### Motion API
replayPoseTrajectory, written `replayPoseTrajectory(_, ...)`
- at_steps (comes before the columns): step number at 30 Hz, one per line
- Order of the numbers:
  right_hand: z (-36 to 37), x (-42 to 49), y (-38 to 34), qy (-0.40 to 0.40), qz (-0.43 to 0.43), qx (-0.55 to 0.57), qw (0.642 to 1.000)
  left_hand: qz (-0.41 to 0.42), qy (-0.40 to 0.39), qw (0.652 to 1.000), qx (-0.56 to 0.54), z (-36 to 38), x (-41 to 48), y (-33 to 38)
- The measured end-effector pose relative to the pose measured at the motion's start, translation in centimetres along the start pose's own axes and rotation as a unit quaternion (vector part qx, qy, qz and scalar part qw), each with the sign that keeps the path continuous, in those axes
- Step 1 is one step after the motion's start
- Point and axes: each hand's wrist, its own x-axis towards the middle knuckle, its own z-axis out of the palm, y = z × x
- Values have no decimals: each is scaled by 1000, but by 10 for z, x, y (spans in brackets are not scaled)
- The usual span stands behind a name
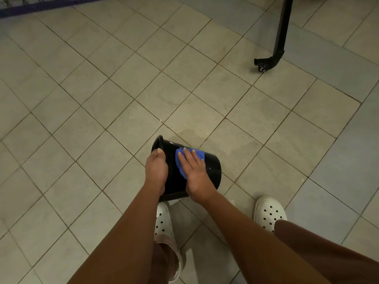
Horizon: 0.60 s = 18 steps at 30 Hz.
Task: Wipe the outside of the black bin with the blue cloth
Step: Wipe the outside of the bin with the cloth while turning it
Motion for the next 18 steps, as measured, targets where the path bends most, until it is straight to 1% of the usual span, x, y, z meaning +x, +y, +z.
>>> replayPoseTrajectory(2, -5, 3, 12, 8, 39, 1, 999, 11, 3, 1000, 5, 1, -1, -1)
replayPoseTrajectory(5, -4, -3, 24, 23, 157, 20, 987, 17, 13, 1000, 8, 3, -3, -2)
replayPoseTrajectory(7, 3, -9, 21, 41, 201, 12, 979, 14, 8, 1000, 8, 3, -3, -2)
replayPoseTrajectory(8, 7, -13, 16, 49, 203, 11, 978, 10, 8, 1000, 8, 3, -3, -2)
replayPoseTrajectory(9, 12, -17, 10, 57, 185, 9, 981, 5, 8, 1000, 7, 3, -3, -2)
replayPoseTrajectory(12, 24, -29, 2, 85, 72, -9, 994, 4, 1, 1000, 16, 0, -2, -1)
replayPoseTrajectory(14, 24, -33, 11, 66, 33, -31, 997, 10, -1, 1000, 26, -2, 0, 1)
replayPoseTrajectory(16, 23, -36, 23, 44, 33, -43, 998, 9, 0, 1000, 28, -2, 0, 1)
replayPoseTrajectory(18, 22, -38, 31, 51, 71, -29, 996, 1, -1, 1000, 30, -3, 0, 0)
